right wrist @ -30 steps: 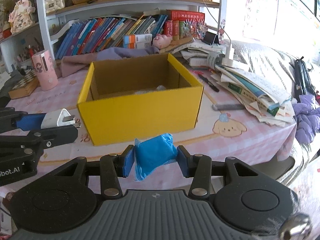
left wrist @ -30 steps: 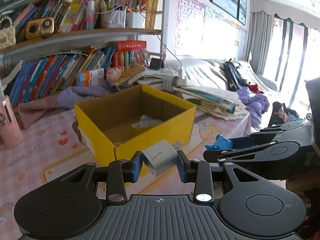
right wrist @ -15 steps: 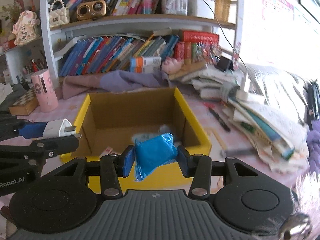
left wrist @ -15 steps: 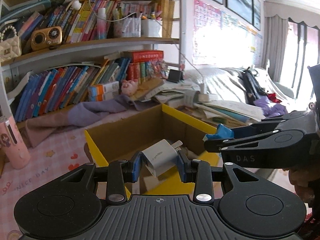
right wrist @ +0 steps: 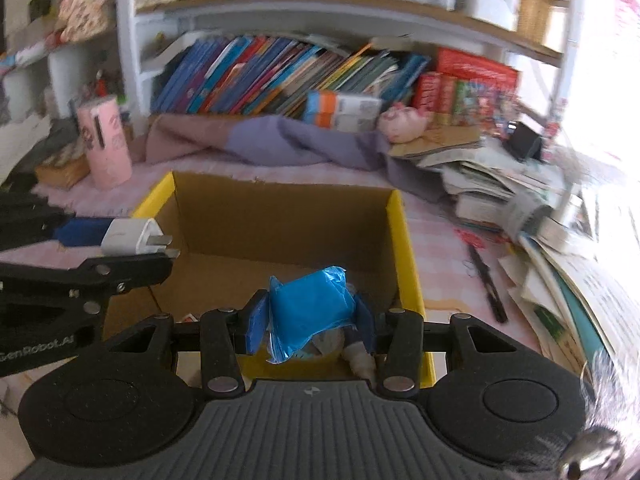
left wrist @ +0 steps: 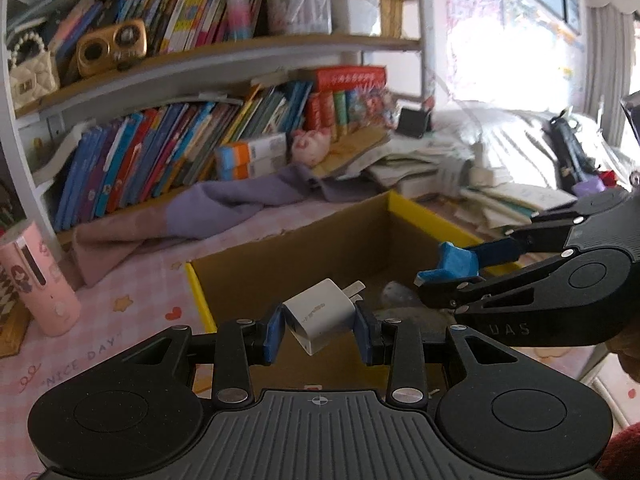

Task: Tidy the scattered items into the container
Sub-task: 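Lower into the box and open the left gripper dropping the plug while the right releases the packet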

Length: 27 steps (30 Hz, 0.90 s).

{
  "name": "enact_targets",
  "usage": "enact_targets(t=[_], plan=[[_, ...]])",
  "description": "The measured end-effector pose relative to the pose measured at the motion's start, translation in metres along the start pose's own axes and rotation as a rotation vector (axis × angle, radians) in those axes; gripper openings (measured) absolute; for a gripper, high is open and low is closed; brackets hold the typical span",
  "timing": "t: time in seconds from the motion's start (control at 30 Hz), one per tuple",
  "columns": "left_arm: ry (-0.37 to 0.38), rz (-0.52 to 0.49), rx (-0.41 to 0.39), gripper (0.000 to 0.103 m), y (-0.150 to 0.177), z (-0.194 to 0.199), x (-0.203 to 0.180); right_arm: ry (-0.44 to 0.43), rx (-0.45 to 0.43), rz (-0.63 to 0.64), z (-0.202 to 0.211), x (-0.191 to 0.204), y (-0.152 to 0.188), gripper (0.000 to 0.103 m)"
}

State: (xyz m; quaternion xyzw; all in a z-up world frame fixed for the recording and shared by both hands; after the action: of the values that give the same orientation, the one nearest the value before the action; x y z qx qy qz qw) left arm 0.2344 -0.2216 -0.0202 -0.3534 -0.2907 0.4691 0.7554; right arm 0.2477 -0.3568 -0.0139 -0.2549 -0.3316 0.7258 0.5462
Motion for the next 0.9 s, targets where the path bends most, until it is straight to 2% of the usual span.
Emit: enact_targets(t=[0.13,0.33,0.7,0.9], plan=[[-0.03,0.0,0.051,0.035,-0.002,-0.02,0.006,-0.052,0.052,0.109,-0.028,0.002,-0.007,0.043],[-0.07,-0.003,0.068,0.035,-0.014,-0.04,0.017,-0.121,0.131,0.241,-0.064,0.006,-0.014,0.043],[-0.095,-0.055,0.177,0.035,-0.007,-0.069,0.01,-0.207,0.253,0.307,-0.098,0.01,-0.016,0.043],[-0.114,-0.063,0.195,0.036,-0.006,-0.069,0.011,-0.231,0.287,0.338,-0.101,0.015,-0.012,0.044]])
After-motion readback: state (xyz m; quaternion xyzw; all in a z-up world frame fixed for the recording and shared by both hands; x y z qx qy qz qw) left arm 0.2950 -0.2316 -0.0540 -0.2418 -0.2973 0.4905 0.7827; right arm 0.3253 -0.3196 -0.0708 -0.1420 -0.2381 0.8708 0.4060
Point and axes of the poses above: each gripper's, at about its wrist camera, not at the fingertips, and z roughly against the way its jaws point, x to its left, y to its underside, the point moved 5 cm from there along -z, roughly the way its jaws point, and after that the axes turned 4 degrees about -y, right-handed, at the moved point
